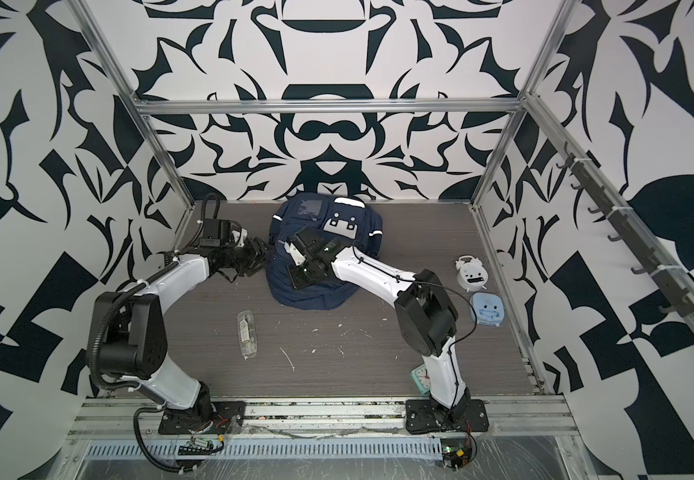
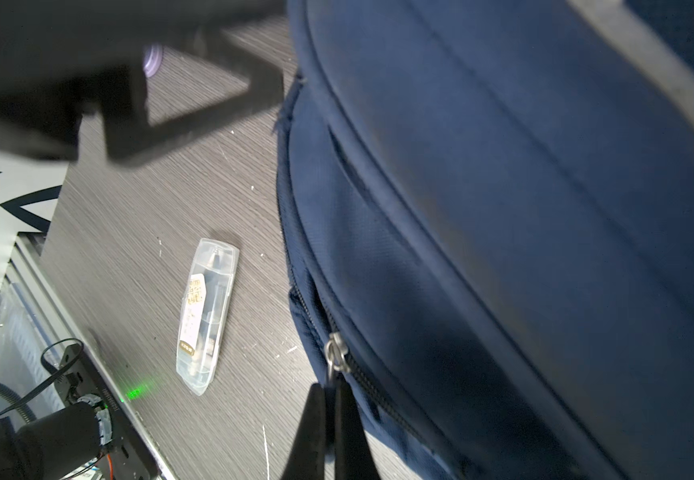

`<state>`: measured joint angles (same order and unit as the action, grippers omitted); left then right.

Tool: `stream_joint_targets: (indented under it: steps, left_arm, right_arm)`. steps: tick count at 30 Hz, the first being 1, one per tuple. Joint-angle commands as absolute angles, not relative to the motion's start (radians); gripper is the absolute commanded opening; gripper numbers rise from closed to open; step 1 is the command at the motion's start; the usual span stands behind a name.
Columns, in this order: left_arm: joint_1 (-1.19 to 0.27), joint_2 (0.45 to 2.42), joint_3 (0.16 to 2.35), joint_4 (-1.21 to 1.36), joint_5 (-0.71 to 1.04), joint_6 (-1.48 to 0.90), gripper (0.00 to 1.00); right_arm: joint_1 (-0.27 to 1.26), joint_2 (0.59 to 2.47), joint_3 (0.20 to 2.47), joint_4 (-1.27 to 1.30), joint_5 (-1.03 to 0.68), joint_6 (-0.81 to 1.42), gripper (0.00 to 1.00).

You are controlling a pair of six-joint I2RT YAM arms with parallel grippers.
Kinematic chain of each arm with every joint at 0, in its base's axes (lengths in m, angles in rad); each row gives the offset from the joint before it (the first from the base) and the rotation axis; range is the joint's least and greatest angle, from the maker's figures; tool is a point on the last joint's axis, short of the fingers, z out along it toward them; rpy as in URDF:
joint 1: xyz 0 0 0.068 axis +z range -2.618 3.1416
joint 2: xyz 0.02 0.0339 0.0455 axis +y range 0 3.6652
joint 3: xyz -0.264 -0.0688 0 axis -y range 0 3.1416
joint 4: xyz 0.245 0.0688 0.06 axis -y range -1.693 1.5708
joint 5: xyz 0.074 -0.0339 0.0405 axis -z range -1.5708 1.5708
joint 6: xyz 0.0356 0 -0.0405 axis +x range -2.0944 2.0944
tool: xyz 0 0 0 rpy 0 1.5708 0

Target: Pack the student bag

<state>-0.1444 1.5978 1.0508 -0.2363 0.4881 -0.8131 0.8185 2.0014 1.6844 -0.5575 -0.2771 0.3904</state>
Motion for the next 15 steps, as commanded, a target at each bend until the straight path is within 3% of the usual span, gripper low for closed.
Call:
stream_joint_targets:
  steps: [1,8,15]
  left_arm:
    - [-0.198,1.539,0.996,-0.247,0.477,-0.821,0.63]
    - [-0.282,1.596,0.991,-0.209,0.456,-0.844,0.57]
    - [-0.279,1.655,1.052,-0.212,0.417,-0.820,0.16]
  right_arm:
    - [0.829,1.983,1.745,-0.530,-0.330,0.388,0.00]
    - [0.830,1.984,1.754,-0.533,-0.331,0.386,0.00]
    - [0.828,1.926,1.676,-0.540,-0.289,0.372,0.00]
